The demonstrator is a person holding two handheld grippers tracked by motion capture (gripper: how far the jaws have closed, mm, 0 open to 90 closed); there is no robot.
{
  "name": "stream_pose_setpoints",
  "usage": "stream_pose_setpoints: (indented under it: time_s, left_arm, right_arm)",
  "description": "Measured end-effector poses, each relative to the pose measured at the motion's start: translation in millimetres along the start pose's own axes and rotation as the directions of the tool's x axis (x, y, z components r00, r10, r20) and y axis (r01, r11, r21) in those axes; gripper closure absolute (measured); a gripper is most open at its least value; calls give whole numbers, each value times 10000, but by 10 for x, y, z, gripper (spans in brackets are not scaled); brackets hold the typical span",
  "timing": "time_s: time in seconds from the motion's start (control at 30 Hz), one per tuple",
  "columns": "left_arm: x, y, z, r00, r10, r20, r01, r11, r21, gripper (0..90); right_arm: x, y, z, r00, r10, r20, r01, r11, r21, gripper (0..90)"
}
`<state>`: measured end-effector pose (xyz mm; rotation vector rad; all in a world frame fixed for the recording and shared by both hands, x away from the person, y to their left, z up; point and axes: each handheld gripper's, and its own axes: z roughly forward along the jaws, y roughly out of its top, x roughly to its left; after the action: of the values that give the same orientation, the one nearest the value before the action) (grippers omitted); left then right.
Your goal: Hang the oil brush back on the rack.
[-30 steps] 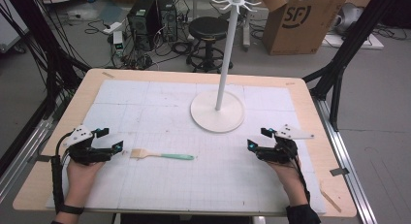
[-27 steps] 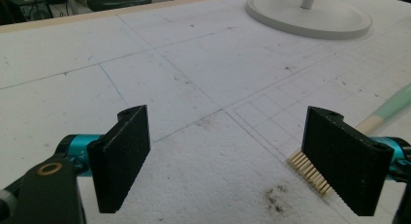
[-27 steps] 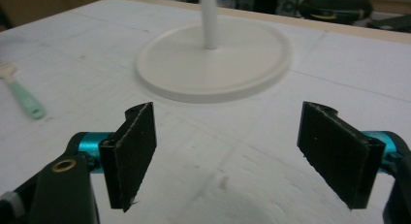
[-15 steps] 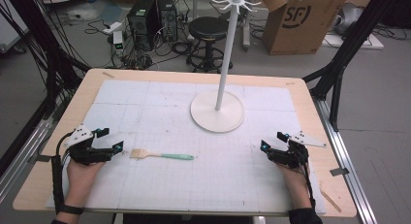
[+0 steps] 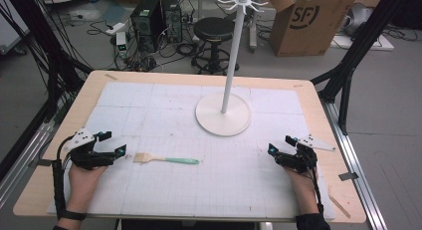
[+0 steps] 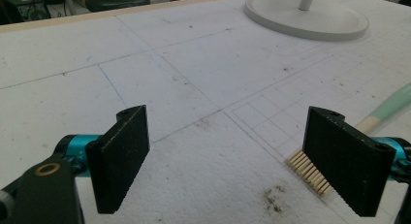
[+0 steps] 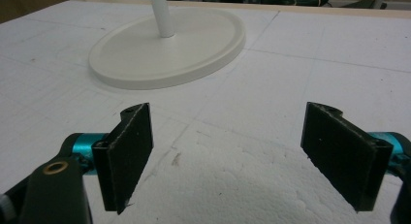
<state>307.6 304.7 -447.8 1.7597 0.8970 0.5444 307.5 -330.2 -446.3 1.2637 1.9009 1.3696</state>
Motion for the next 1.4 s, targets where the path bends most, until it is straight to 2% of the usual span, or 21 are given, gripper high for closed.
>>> stream_pose_setpoints:
  time_s: [0.1, 0.23, 0.37, 0.43, 0.47, 0.57, 0.67, 0.73, 0.83, 0.97, 1.17, 1.27, 1.33, 1.4]
  left_arm:
    - [-1, 1, -1, 10000, 22, 4, -22, 10000, 9, 176]
    - [18, 0, -7, 9998, -203, 25, 203, 9998, -92, 175]
    - [23, 4, -11, 9997, -252, 21, 252, 9996, -123, 175]
    - [34, 8, -12, 9971, -677, 335, 685, 9973, -254, 171]
    - [37, 14, -12, 9930, -998, 627, 1024, 9939, -410, 170]
    - [3, 53, -24, 9885, -1102, 1032, 1196, 9887, -906, 170]
    - [-54, 146, -20, 9841, -782, 1592, 961, 9895, -1082, 170]
    - [-93, 191, -6, 9766, -675, 2045, 923, 9891, -1146, 169]
    - [-177, 274, 38, 9650, -255, 2608, 547, 9929, -1054, 165]
    - [-278, 342, 117, 9617, 236, 2729, -35, 9973, -737, 152]
    - [-423, 420, 314, 9408, 827, 3286, -771, 9966, -301, 151]
    - [-492, 435, 406, 9338, 1175, 3378, -1212, 9926, -104, 145]
    - [-530, 438, 462, 9213, 1263, 3677, -1362, 9907, 9, 144]
    - [-581, 439, 519, 9128, 1448, 3818, -1676, 9855, 268, 144]
  right_arm:
    - [-13, -1, -4, 9998, 213, 1, -213, 9998, -17, 182]
    - [-12, -1, 1, 9999, 159, -36, -160, 9999, -20, 182]
    - [-9, 0, 1, 10000, 63, -55, -63, 10000, -16, 182]
    - [-3, -1, 1, 10000, 15, -58, -15, 10000, 12, 182]
    - [-2, -1, 1, 10000, 0, -65, 1, 10000, 18, 182]
    - [0, 0, 1, 10000, 21, -63, -21, 10000, 11, 182]
    - [-3, -1, 2, 10000, -6, -45, 6, 10000, 8, 182]
    - [-4, -1, 2, 10000, 29, -52, -29, 10000, 14, 183]
    - [-6, -1, 4, 10000, 63, -74, -63, 10000, -2, 183]
    - [-9, -1, 5, 10000, 47, -70, -47, 10000, -11, 185]
    - [-15, -1, 6, 9999, 57, -84, -57, 10000, -14, 186]
    - [-13, -1, 5, 9999, 84, -103, -84, 10000, 5, 187]
    - [-13, 0, 6, 9999, 88, -107, -88, 10000, 8, 187]
    - [-16, 0, 7, 9999, 74, -100, -74, 10000, -2, 188]
